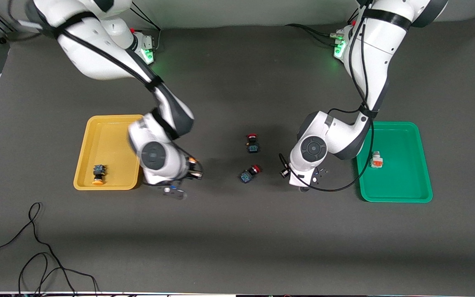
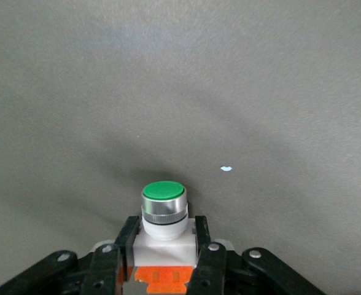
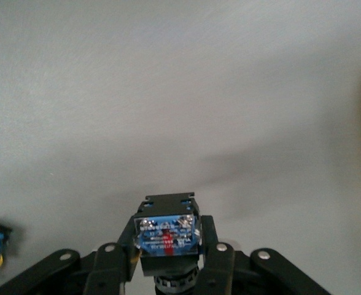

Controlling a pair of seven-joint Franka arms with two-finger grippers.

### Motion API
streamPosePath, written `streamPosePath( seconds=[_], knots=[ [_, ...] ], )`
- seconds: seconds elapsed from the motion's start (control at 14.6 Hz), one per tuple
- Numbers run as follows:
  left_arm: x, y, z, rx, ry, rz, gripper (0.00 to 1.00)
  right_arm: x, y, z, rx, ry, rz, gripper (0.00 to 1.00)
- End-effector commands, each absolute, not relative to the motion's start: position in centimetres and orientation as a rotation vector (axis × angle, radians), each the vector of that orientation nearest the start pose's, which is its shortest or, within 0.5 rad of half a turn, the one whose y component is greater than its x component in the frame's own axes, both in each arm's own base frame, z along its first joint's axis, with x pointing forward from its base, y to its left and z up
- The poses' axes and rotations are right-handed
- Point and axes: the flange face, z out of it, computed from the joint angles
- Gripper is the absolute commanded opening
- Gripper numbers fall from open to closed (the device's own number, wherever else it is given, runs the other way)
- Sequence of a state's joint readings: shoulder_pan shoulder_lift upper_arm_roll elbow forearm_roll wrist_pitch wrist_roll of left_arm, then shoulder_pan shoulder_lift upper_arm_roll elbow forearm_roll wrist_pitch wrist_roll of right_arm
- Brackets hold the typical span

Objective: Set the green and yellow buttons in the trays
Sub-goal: 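Place the yellow button in the yellow tray while the left gripper places green in green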

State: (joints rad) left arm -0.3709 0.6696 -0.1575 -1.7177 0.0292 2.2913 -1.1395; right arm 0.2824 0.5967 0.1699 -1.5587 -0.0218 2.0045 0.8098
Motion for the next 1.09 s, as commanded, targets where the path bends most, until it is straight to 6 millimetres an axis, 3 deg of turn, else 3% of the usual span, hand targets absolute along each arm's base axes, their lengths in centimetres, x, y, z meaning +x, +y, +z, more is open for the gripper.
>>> streamPosePath(
  seconds=[0.0, 0.14, 0.27, 0.48, 0.62, 0.75, 0.82, 1.03],
  knots=[
    [58.9, -31.8, 26.7, -2.984, -0.91, 0.139, 0.22, 60.9, 20.9, 32.8, -3.086, 0.513, 0.316, 0.0],
    [60.3, -29.3, 31.6, -2.977, -0.893, 0.178, 0.22, 59.6, 14.7, 31.1, -3.113, 0.414, 0.319, 0.0],
    [60.7, -27.4, 35.8, -3.028, -0.753, 0.256, 0.22, 58.0, 9.4, 27.5, -3.125, 0.358, 0.315, 0.0],
    [61.1, -20.6, 39.1, -3.052, -0.591, 0.339, 0.19, 55.0, 3.2, 21.7, -3.159, 0.252, 0.217, 0.0],
    [61.2, -14.1, 40.2, -3.064, -0.451, 0.42, 0.19, 54.0, 1.5, 20.1, -3.172, 0.227, 0.19, 0.0],
    [61.1, -6.9, 40.4, -3.09, -0.341, 0.442, 0.19, 53.8, 1.6, 20.6, -3.165, 0.232, 0.244, 0.05],
    [61.1, -4.0, 40.1, -3.088, -0.282, 0.436, 0.19, 54.2, 1.7, 21.4, -3.157, 0.252, 0.255, 0.99],
    [61.1, 3.7, 37.0, -3.055, -0.153, 0.382, 0.19, 56.5, 2.3, 25.8, -3.114, 0.27, 0.307, 1.0]
  ],
)
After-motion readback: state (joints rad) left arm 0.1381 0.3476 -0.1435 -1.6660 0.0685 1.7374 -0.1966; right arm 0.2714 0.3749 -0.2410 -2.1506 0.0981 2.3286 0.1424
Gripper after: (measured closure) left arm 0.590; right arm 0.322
